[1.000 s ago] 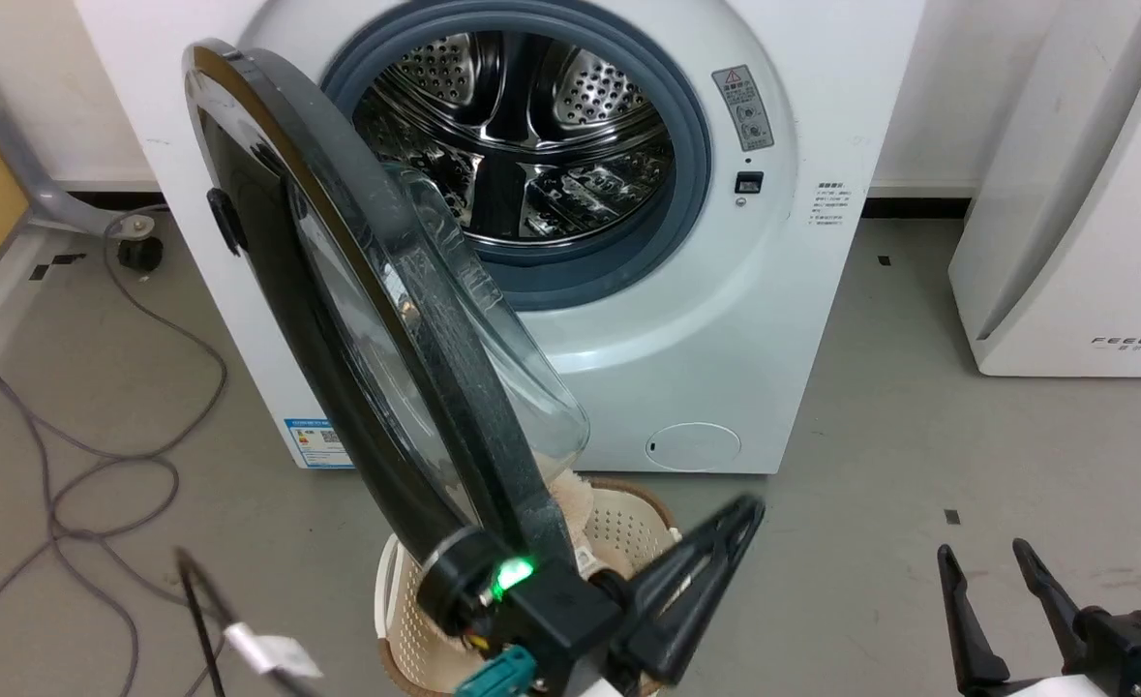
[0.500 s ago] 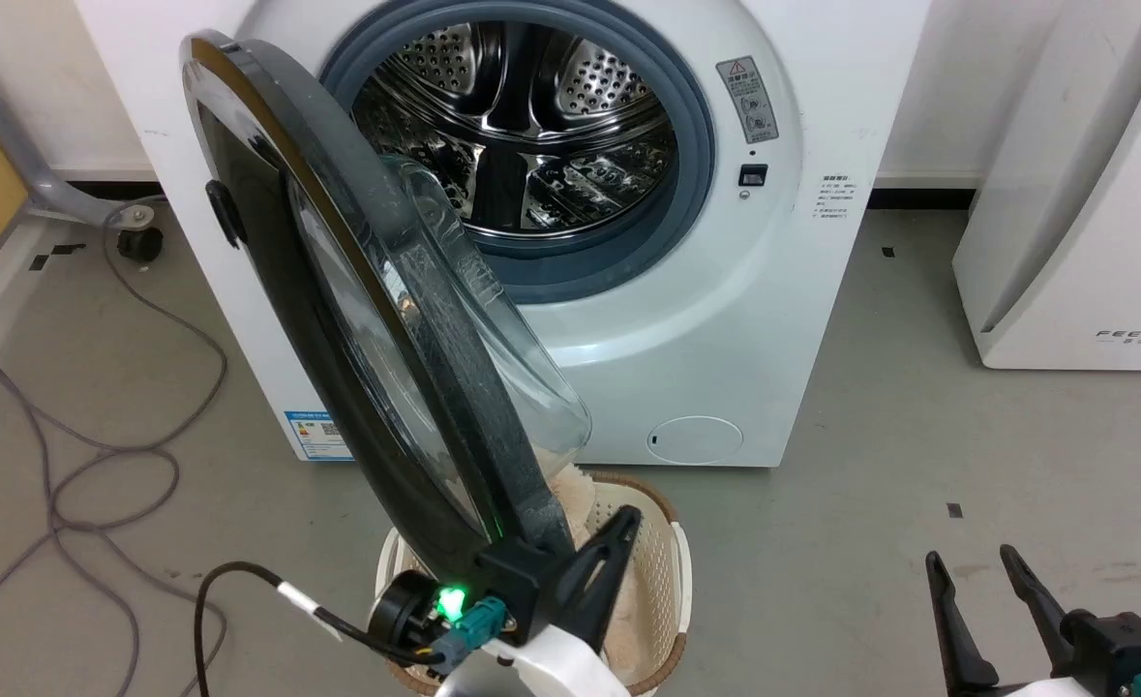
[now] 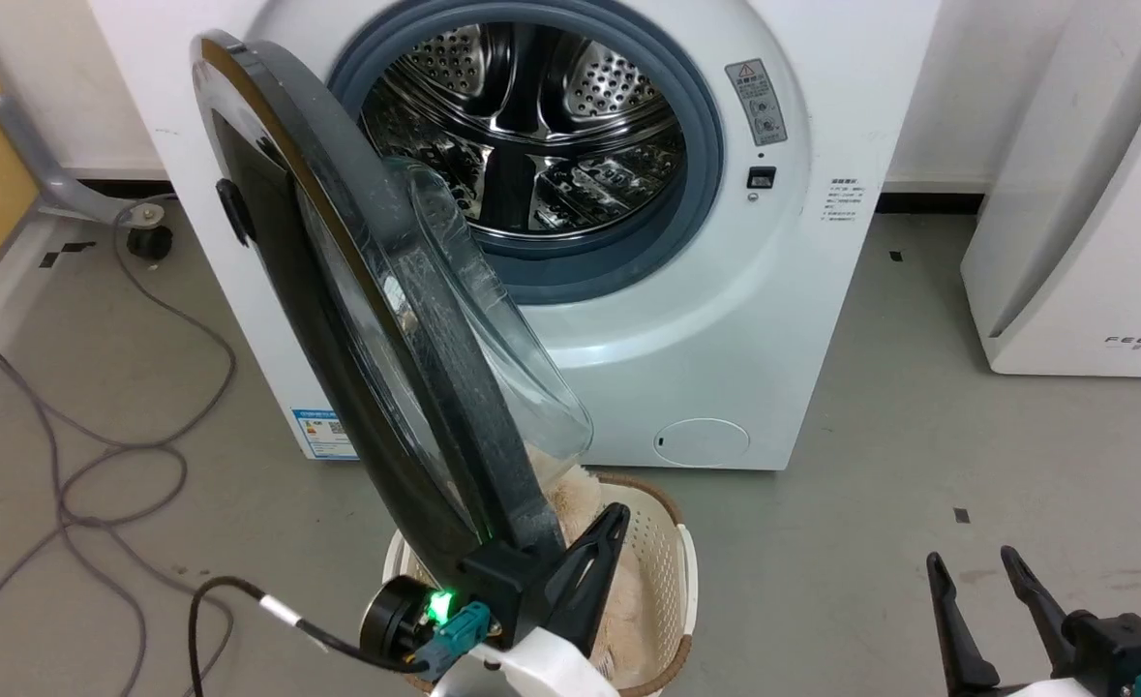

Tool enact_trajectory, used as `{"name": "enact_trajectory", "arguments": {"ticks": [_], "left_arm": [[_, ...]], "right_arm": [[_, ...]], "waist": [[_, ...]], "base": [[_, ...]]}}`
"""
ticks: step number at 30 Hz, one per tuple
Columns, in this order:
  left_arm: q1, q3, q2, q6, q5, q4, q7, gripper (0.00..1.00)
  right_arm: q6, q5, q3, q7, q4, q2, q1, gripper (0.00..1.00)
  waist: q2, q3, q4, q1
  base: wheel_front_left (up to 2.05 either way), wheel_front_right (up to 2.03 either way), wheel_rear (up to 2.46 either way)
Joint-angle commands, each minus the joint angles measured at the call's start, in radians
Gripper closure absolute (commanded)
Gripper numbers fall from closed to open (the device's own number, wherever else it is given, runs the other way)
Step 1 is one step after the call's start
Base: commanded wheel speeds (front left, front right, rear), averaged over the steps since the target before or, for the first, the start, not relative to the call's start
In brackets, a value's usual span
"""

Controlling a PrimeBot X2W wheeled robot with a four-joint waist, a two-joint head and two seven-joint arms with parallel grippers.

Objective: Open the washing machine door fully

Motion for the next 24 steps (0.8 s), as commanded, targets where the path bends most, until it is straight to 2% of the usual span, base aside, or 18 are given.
{"name": "enact_trajectory", "arguments": {"ticks": [1,8,12,24], "left_arm": [[0.014,0.016,0.013,0.014,-0.005,-0.009,-0.001,1.0],[0.079,0.045,0.045,0.06,-0.001,-0.101,0.01,1.0],[0.101,0.066,0.075,0.098,0.036,-0.16,0.013,1.0],[0.167,0.157,0.105,0.195,0.055,-0.282,0.011,1.0]], "right_arm": [[0.001,0.003,0.0,-0.008,0.004,0.003,0.01,0.0],[0.001,0.011,-0.007,-0.011,0.01,0.003,0.016,0.0],[0.001,0.014,-0.018,-0.011,0.011,0.003,0.021,0.0],[0.001,0.006,-0.023,-0.006,0.009,0.003,0.014,0.0]], "waist": [[0.0,-0.002,0.004,0.0],[0.0,-0.005,0.033,0.0],[0.0,-0.002,0.062,0.0],[0.0,0.007,0.154,0.0]], "base": [[0.0,0.0,0.0],[0.0,0.0,0.0],[0.0,0.0,0.0],[0.0,0.0,0.0]]}}
